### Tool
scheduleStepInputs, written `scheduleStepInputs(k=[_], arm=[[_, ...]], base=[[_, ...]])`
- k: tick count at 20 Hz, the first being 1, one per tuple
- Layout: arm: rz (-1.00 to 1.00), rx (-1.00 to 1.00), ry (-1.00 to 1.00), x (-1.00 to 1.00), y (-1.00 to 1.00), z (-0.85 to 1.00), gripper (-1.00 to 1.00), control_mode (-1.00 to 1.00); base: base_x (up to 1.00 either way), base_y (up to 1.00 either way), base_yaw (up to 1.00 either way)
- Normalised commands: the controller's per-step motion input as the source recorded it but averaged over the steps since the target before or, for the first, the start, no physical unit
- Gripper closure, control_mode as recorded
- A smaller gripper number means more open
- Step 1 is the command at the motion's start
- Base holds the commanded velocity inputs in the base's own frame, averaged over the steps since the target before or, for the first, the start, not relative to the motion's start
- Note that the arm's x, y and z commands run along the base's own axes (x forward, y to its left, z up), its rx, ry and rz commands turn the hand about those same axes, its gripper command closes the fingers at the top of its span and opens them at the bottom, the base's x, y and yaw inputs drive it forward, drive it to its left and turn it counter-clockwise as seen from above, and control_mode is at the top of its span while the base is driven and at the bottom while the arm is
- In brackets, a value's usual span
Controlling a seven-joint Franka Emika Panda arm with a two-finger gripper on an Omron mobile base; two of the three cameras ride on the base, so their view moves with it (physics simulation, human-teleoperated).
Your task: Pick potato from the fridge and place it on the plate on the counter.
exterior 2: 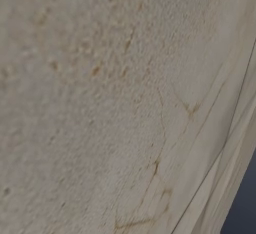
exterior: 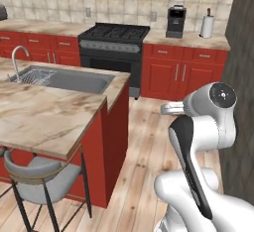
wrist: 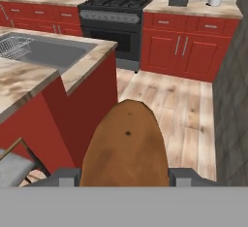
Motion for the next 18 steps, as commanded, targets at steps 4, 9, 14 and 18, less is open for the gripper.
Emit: scheduleStepInputs(k=[4,9,14,18], arm=[[0.0,0.0,0.0,0.0,0.0,0.0,1.0,1.0],[0.0,0.0,0.0,0.0,0.0,0.0,1.0,1.0],[0.0,0.0,0.0,0.0,0.0,0.0,1.0,1.0],[0.0,0.0,0.0,0.0,0.0,0.0,1.0,1.0]], base=[[0.14,-0.84,0.03],[0.39,-0.71,0.0],[0.28,-0.81,-0.06],[0.23,-0.91,-0.06]])
